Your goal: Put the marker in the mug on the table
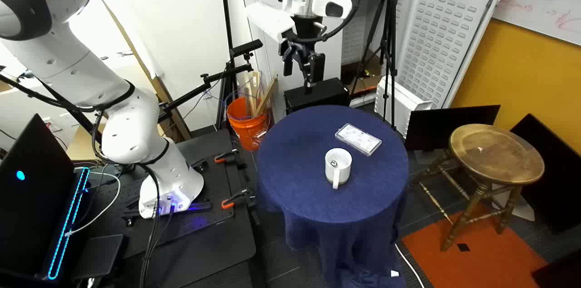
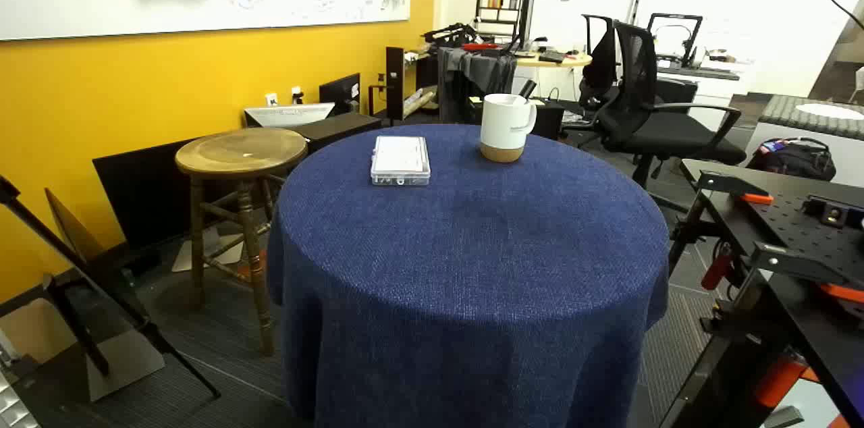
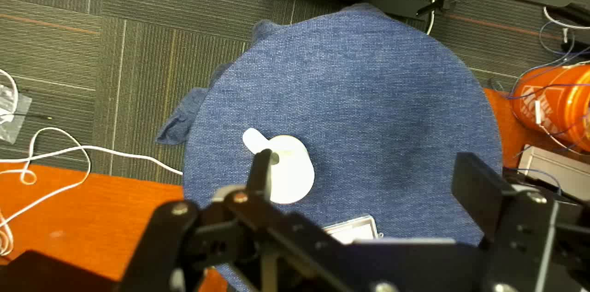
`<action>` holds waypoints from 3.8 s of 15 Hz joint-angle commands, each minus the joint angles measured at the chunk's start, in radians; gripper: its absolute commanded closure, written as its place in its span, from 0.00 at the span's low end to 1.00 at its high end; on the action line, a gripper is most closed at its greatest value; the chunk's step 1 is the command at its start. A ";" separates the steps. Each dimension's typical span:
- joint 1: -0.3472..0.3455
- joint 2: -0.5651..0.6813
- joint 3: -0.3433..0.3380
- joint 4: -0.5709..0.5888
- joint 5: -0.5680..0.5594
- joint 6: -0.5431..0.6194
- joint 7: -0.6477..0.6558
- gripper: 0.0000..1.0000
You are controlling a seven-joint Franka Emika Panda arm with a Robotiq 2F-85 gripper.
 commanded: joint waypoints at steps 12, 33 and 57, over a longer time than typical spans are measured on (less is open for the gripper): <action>-0.016 0.024 0.032 0.009 -0.017 0.118 0.009 0.00; -0.083 0.267 0.051 -0.061 -0.091 0.452 -0.086 0.00; -0.132 0.435 0.103 -0.103 0.056 0.598 -0.159 0.00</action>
